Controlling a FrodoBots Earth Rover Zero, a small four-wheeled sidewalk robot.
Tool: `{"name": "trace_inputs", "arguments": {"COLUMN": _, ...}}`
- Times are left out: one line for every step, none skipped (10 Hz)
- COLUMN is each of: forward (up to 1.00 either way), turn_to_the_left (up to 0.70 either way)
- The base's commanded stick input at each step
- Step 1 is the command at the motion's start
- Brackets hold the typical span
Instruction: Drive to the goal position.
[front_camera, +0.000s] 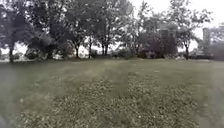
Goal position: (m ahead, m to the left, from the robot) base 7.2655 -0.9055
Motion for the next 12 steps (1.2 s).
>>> {"name": "trace_inputs", "arguments": {"forward": 0.5, "turn_to_the_left": 0.0}}
{"name": "trace_inputs", "arguments": {"forward": 0.5, "turn_to_the_left": 0.0}}
{"name": "trace_inputs", "arguments": {"forward": 0.5, "turn_to_the_left": 0.0}}
{"name": "trace_inputs", "arguments": {"forward": 0.5, "turn_to_the_left": 0.0}}
{"name": "trace_inputs", "arguments": {"forward": 0.5, "turn_to_the_left": 0.0}}
{"name": "trace_inputs", "arguments": {"forward": 0.5, "turn_to_the_left": 0.0}}
{"name": "trace_inputs", "arguments": {"forward": 0.5, "turn_to_the_left": 0.0}}
{"name": "trace_inputs", "arguments": {"forward": 0.5, "turn_to_the_left": 0.0}}
{"name": "trace_inputs", "arguments": {"forward": 0.5, "turn_to_the_left": 0.0}}
{"name": "trace_inputs", "arguments": {"forward": 0.5, "turn_to_the_left": 0.0}}
{"name": "trace_inputs", "arguments": {"forward": 0.5, "turn_to_the_left": 0.0}}
{"name": "trace_inputs", "arguments": {"forward": 0.5, "turn_to_the_left": 0.0}}
